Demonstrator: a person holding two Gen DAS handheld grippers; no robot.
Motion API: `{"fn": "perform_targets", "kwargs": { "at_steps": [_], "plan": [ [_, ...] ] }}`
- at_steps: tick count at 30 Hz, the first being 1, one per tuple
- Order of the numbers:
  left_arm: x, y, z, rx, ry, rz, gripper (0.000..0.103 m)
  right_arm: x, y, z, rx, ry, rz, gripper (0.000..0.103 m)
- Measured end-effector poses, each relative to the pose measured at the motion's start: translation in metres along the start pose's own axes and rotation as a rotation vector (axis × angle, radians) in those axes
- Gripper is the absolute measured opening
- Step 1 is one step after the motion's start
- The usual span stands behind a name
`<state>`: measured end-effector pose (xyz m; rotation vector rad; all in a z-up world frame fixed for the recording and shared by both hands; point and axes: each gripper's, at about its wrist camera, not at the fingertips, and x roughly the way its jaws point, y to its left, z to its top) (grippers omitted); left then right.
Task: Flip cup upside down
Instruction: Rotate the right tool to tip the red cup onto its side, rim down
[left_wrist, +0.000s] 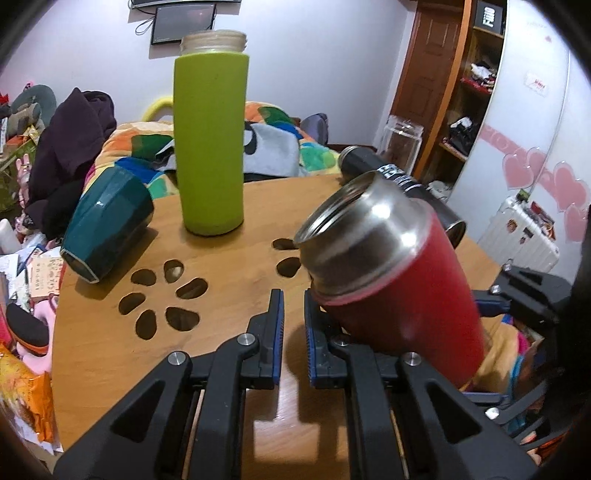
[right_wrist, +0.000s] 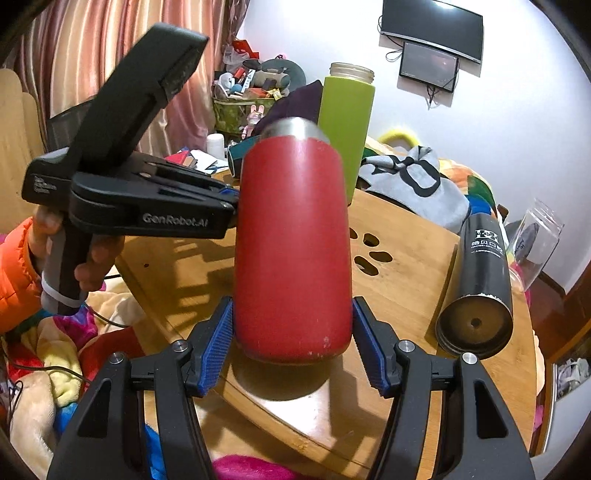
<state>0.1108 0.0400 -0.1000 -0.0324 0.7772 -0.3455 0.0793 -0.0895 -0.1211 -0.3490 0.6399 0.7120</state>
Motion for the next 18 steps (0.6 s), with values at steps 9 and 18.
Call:
{"fn": "perform_targets", "kwargs": {
  "at_steps": [9, 18],
  "plan": [
    [0.009, 0.0, -0.009, 0.021, 0.034, 0.044, 0.009, -0.001, -0.01, -0.004, 0.051, -0.021, 0.028, 0.059],
    [0.012, 0.004, -0.014, 0.027, 0.053, 0.069, 0.009, 0.0, -0.015, -0.006, 0.082, -0.024, 0.041, 0.059]
  ]
}}
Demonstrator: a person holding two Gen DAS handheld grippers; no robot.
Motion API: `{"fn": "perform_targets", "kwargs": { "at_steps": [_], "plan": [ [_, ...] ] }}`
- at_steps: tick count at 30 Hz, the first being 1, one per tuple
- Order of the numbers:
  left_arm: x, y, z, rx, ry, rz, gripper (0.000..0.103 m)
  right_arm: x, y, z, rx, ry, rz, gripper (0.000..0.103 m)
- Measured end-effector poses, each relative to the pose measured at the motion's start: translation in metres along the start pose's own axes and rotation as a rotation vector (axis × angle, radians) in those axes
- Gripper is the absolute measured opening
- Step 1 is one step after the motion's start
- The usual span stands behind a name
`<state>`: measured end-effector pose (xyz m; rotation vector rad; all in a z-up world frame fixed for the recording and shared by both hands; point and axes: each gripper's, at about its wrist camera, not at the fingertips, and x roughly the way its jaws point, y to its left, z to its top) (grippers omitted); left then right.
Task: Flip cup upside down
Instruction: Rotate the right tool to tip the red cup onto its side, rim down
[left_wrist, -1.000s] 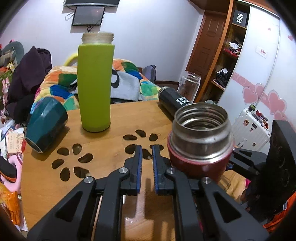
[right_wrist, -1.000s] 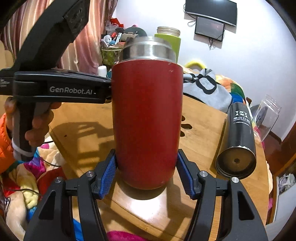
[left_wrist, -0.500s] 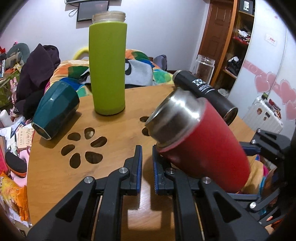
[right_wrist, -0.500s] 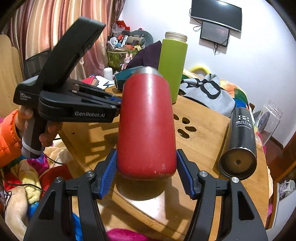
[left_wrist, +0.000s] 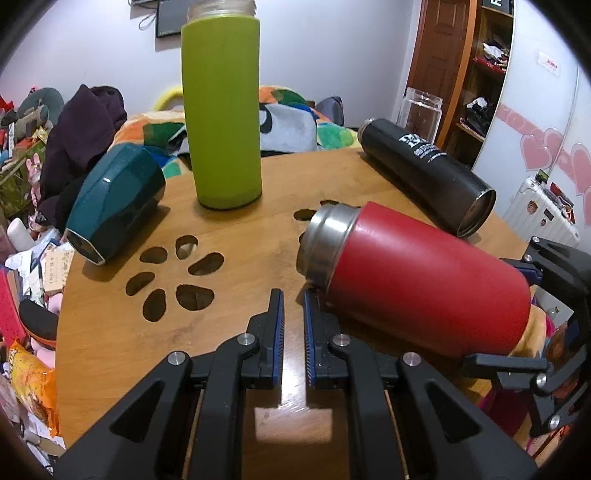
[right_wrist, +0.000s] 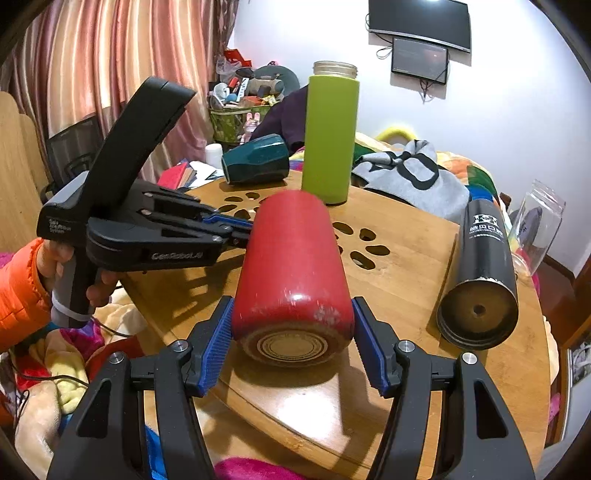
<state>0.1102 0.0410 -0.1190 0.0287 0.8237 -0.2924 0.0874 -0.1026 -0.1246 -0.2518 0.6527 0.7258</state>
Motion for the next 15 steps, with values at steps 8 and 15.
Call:
{"fn": "perform_targets", "kwargs": {
  "at_steps": [8, 15],
  "plan": [
    [-0.021, 0.003, 0.005, 0.001, -0.038, 0.001, 0.009, -0.002, 0.001, -0.003, 0.012, -0.014, 0.001, 0.059],
    [-0.051, -0.022, 0.015, 0.073, -0.116, -0.03, 0.01, 0.012, 0.0, -0.008, 0.04, 0.016, 0.004, 0.059]
  ]
}}
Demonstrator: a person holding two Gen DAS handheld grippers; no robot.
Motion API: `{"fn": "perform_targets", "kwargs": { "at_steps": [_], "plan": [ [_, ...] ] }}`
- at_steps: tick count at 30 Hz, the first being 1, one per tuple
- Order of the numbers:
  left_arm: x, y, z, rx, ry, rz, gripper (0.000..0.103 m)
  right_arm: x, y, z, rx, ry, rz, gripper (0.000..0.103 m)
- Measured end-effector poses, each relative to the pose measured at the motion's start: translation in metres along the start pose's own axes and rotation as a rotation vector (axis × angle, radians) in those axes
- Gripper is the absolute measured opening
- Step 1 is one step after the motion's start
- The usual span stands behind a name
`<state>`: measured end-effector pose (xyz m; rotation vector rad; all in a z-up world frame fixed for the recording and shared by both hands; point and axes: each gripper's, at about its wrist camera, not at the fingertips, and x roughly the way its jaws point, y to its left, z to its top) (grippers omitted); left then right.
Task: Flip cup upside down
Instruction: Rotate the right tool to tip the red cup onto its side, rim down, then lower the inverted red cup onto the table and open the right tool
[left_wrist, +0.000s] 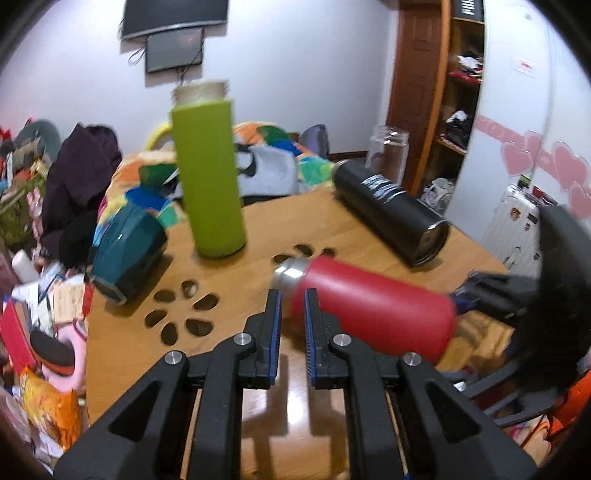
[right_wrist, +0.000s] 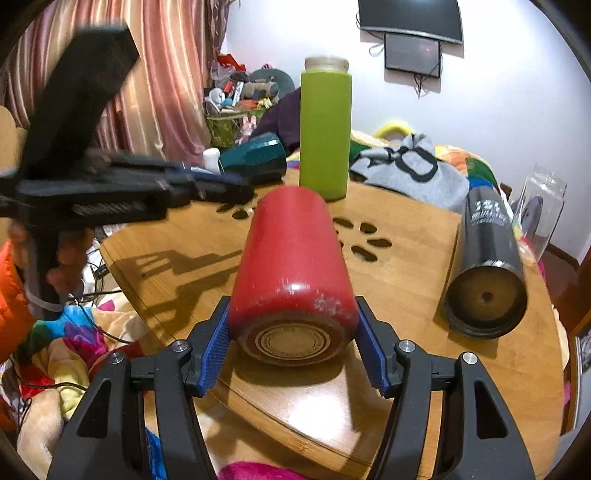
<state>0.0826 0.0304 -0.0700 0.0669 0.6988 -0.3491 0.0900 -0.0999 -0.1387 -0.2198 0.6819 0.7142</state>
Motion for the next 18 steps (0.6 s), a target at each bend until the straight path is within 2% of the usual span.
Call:
{"fn": "perform_targets", "kwargs": {
  "at_steps": [5, 11, 18],
  "plan": [
    [0.006, -0.018, 0.005, 0.034, -0.018, -0.026, 0.01, -0.002, -0.002, 0.0, 0.013, -0.006, -0.014, 0.056],
    [0.005, -0.019, 0.012, 0.031, -0.033, -0.052, 0.01, -0.032, -0.004, 0.007, 0.013, -0.102, -0.036, 0.056],
    [-0.006, -0.018, 0.016, 0.029, -0.073, -0.058, 0.01, -0.045, -0.002, 0.023, 0.004, -0.171, -0.038, 0.055]
  ]
}}
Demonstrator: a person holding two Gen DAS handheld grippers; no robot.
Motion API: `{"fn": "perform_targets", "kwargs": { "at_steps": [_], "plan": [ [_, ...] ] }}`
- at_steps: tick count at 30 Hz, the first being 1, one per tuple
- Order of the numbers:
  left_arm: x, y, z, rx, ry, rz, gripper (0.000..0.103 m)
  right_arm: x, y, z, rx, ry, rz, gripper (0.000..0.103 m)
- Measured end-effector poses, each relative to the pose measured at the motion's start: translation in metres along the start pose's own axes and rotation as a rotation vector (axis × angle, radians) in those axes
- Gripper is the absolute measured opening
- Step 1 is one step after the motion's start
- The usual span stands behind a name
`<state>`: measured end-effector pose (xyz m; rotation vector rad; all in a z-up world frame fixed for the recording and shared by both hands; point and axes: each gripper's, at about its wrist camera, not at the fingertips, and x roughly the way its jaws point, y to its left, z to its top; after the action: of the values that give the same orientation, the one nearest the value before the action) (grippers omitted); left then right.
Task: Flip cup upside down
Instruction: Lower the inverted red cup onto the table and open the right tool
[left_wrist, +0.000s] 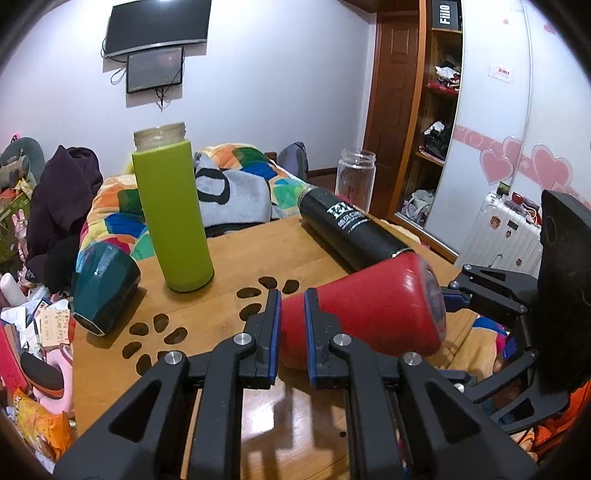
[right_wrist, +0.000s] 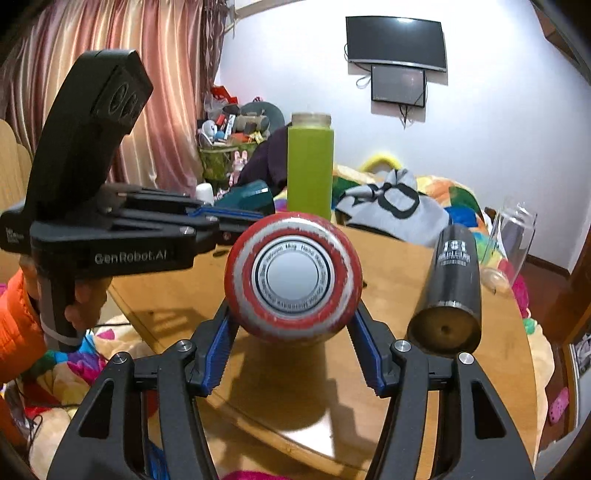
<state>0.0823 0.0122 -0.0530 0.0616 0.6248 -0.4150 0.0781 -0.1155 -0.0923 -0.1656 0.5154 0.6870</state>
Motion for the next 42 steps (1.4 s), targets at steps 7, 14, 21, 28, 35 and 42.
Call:
{"fn": "perform_targets", "kwargs": {
  "at_steps": [7, 14, 21, 28, 35, 42],
  "plan": [
    [-0.005, 0.007, 0.008, -0.032, -0.019, -0.009, 0.009, 0.0, 0.002, 0.016, -0.001, -0.045, 0.005, 0.055],
    [-0.004, 0.01, 0.007, -0.056, -0.022, -0.009, 0.009, 0.005, 0.0, 0.02, 0.012, -0.039, 0.008, 0.054],
    [-0.003, 0.011, 0.007, -0.069, -0.016, -0.022, 0.01, 0.005, -0.002, 0.021, 0.023, -0.027, 0.017, 0.055],
    [-0.01, 0.011, 0.004, -0.075, -0.026, 0.012, 0.023, -0.005, -0.005, 0.02, 0.042, -0.036, 0.024, 0.055],
    [-0.045, 0.013, 0.007, -0.115, -0.118, 0.085, 0.045, -0.036, -0.013, 0.026, 0.07, -0.081, -0.026, 0.065],
    [-0.085, -0.011, 0.008, -0.102, -0.239, 0.232, 0.084, -0.079, -0.02, 0.039, 0.11, -0.17, -0.128, 0.082]
  ]
}}
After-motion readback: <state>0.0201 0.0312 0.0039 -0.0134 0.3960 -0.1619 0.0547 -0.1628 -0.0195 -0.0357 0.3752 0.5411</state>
